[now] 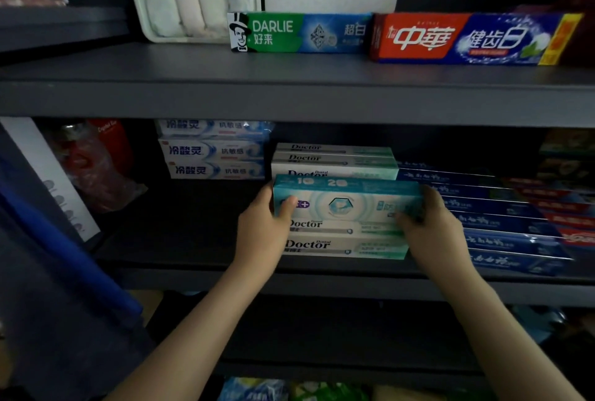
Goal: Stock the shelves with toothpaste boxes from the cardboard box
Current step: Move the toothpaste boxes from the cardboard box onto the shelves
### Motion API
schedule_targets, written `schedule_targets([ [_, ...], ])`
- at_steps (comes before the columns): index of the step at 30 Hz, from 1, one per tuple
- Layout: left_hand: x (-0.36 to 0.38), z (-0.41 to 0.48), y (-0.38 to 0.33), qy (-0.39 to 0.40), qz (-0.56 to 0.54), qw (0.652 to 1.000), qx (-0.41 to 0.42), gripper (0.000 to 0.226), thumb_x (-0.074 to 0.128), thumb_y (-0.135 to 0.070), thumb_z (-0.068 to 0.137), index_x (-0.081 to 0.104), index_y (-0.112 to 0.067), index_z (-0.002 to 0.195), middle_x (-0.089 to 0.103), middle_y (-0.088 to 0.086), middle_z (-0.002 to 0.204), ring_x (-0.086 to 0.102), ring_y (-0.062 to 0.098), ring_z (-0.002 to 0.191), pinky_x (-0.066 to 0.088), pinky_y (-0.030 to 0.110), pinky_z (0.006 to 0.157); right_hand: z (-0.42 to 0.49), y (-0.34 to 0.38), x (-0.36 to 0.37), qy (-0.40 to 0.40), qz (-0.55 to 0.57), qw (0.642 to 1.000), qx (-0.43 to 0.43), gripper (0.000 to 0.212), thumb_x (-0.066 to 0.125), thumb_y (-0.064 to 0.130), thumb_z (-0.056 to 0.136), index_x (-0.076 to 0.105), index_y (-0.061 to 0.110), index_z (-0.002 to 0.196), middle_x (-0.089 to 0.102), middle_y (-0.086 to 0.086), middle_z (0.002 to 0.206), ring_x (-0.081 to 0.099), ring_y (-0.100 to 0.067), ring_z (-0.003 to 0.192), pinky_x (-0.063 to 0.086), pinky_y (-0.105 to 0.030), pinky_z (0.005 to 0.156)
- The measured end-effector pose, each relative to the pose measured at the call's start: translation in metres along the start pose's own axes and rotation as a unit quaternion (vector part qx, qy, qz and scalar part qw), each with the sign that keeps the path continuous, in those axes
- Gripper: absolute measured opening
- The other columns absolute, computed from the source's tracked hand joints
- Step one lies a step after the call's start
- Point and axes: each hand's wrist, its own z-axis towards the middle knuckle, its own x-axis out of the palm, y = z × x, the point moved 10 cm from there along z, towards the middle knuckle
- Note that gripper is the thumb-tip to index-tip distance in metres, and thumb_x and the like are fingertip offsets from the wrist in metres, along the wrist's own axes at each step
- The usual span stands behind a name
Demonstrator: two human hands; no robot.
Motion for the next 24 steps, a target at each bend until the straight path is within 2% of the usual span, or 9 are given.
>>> schedule_targets([
  [4, -0.004, 0.004, 0.002, -0.012, -0.006, 1.000, -0.006, 0.029, 0.056, -0.031, 0.094, 0.060, -0.015, 0.118, 0.067, 0.000, 0.108, 0.061, 0.016, 0.100, 0.039, 0.022, 0.076, 0.006, 0.006, 0.001, -0.011, -0.018, 1.000, -0.021, 0.048, 0.051, 0.012, 0.096, 0.034, 0.014, 0.141, 0.058, -0.007, 0.106, 0.037, 0.003, 0.060, 0.034, -0.010, 0.044],
  [7, -0.006, 0.009, 0.007, -0.031, -0.023, 0.999, -0.008, 0.022, 0.059, -0.031, 0.093, 0.064, -0.015, 0.107, 0.065, -0.007, 0.095, 0.061, 0.011, 0.091, 0.039, 0.022, 0.071, 0.013, 0.011, 0.004, -0.012, -0.012, 1.000, -0.023, 0.047, 0.053, 0.012, 0.095, 0.037, 0.012, 0.139, 0.060, -0.011, 0.116, 0.041, -0.009, 0.066, 0.029, -0.018, 0.049],
  [9, -0.010, 0.013, 0.012, -0.050, -0.031, 0.998, -0.007, 0.021, 0.060, -0.031, 0.092, 0.065, -0.015, 0.104, 0.068, -0.005, 0.096, 0.063, 0.014, 0.092, 0.045, 0.028, 0.075, 0.015, 0.012, 0.005, -0.009, -0.011, 1.000, -0.026, 0.046, 0.056, 0.013, 0.094, 0.039, 0.013, 0.138, 0.061, -0.010, 0.116, 0.042, -0.012, 0.075, 0.029, -0.024, 0.056],
  [11, -0.011, 0.013, 0.015, -0.058, -0.041, 0.997, -0.001, 0.021, 0.061, -0.031, 0.091, 0.065, -0.016, 0.105, 0.069, -0.005, 0.097, 0.064, 0.013, 0.093, 0.050, 0.032, 0.081, 0.014, 0.011, 0.006, -0.009, -0.012, 0.999, -0.031, 0.047, 0.057, 0.014, 0.094, 0.040, 0.014, 0.137, 0.061, -0.008, 0.113, 0.044, -0.013, 0.078, 0.031, -0.025, 0.062],
  [13, -0.010, 0.010, 0.015, -0.055, -0.045, 0.997, 0.007, 0.023, 0.061, -0.031, 0.091, 0.065, -0.017, 0.108, 0.068, -0.010, 0.097, 0.064, 0.008, 0.093, 0.050, 0.028, 0.081, 0.011, 0.010, 0.007, -0.010, -0.003, 0.999, -0.033, 0.048, 0.058, 0.014, 0.093, 0.040, 0.016, 0.137, 0.060, -0.005, 0.109, 0.046, -0.013, 0.079, 0.034, -0.025, 0.065],
  [15, -0.008, 0.005, 0.017, -0.051, -0.057, 0.997, 0.008, 0.026, 0.061, -0.033, 0.090, 0.063, -0.018, 0.112, 0.068, -0.012, 0.100, 0.063, 0.005, 0.096, 0.049, 0.024, 0.084, 0.009, 0.010, 0.009, -0.007, 0.006, 0.999, -0.038, 0.048, 0.056, 0.012, 0.093, 0.038, 0.016, 0.138, 0.060, -0.008, 0.115, 0.048, -0.016, 0.085, 0.037, -0.027, 0.070],
  [17, -0.007, 0.002, 0.020, -0.050, -0.067, 0.996, 0.010, 0.035, 0.060, -0.036, 0.090, 0.062, -0.016, 0.118, 0.068, -0.008, 0.107, 0.063, 0.008, 0.102, 0.050, 0.028, 0.089, 0.008, 0.009, 0.011, -0.002, 0.004, 0.999, -0.040, 0.049, 0.056, 0.012, 0.093, 0.037, 0.017, 0.139, 0.058, -0.008, 0.119, 0.047, -0.016, 0.090, 0.035, -0.026, 0.072],
  [21, -0.007, -0.002, 0.017, -0.053, -0.071, 0.996, 0.016, 0.035, 0.059, -0.034, 0.091, 0.060, -0.015, 0.121, 0.068, -0.007, 0.106, 0.062, 0.007, 0.101, 0.049, 0.025, 0.087, 0.006, 0.006, 0.009, 0.002, -0.002, 0.999, -0.046, 0.050, 0.059, 0.014, 0.092, 0.039, 0.016, 0.137, 0.058, -0.006, 0.121, 0.046, -0.013, 0.094, 0.037, -0.025, 0.077],
  [24, -0.005, -0.007, 0.016, -0.049, -0.080, 0.996, 0.012, 0.036, 0.057, -0.033, 0.093, 0.058, -0.016, 0.125, 0.066, -0.008, 0.106, 0.062, 0.006, 0.101, 0.048, 0.023, 0.087, 0.005, 0.005, 0.007, -0.002, -0.008, 0.999, -0.051, 0.047, 0.060, 0.014, 0.092, 0.041, 0.017, 0.135, 0.059, -0.006, 0.121, 0.054, -0.020, 0.100, 0.043, -0.031, 0.080],
])
